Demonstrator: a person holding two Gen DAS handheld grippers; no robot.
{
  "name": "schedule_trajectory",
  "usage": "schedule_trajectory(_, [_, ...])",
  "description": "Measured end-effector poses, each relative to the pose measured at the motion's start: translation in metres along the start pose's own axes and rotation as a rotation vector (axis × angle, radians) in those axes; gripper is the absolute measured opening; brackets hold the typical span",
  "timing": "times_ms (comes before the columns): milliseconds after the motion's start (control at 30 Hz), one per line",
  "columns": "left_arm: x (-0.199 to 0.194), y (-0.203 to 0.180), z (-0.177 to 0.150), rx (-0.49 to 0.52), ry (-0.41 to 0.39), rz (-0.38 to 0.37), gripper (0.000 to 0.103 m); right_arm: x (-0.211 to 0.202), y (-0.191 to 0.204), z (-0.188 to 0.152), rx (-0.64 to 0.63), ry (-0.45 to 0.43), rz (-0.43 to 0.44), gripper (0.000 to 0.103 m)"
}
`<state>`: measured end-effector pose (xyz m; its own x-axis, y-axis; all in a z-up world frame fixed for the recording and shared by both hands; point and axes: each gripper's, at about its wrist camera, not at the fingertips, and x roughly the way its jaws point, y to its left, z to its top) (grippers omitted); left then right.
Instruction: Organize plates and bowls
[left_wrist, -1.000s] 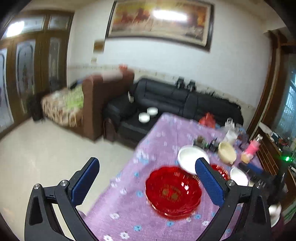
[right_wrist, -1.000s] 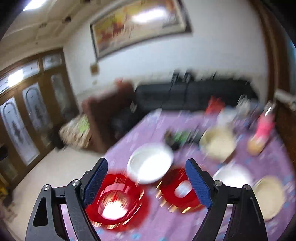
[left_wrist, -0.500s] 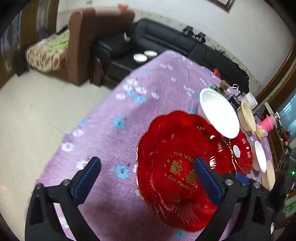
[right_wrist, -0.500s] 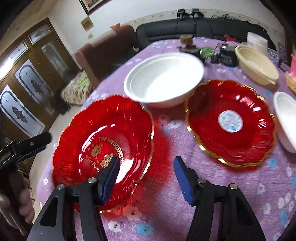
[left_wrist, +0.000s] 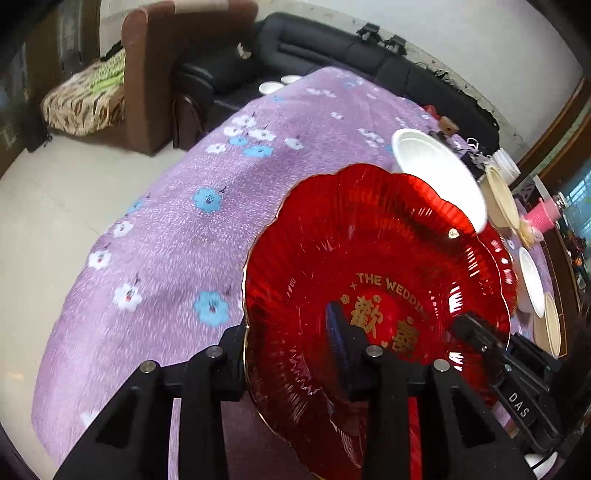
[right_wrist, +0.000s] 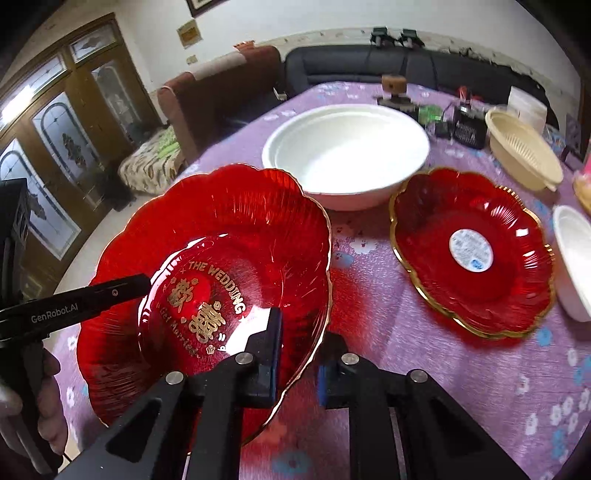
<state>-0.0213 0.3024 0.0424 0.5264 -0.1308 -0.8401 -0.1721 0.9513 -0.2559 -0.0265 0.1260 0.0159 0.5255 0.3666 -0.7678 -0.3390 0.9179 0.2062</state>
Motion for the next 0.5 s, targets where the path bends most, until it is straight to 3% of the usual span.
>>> schedule_trajectory(300, [-0.011,-0.010,-0.026,0.016,0.012,0.037,0.035,-0.013,-0.012,-0.026,0.030,0.051,0.054,0.017])
schedule_trajectory(433, [0.004,-0.014,-0.029,0.011,0.074,0.088,0.043,-0.004,-0.014,-0.031,0.053,0.072,0.063,0.018])
schedule_trajectory(500, [-0.001,-0.013,-0.031,-0.009,0.082,0.061,0.046,-0.008,-0.019,-0.032,0.074,0.058,0.077,0.018])
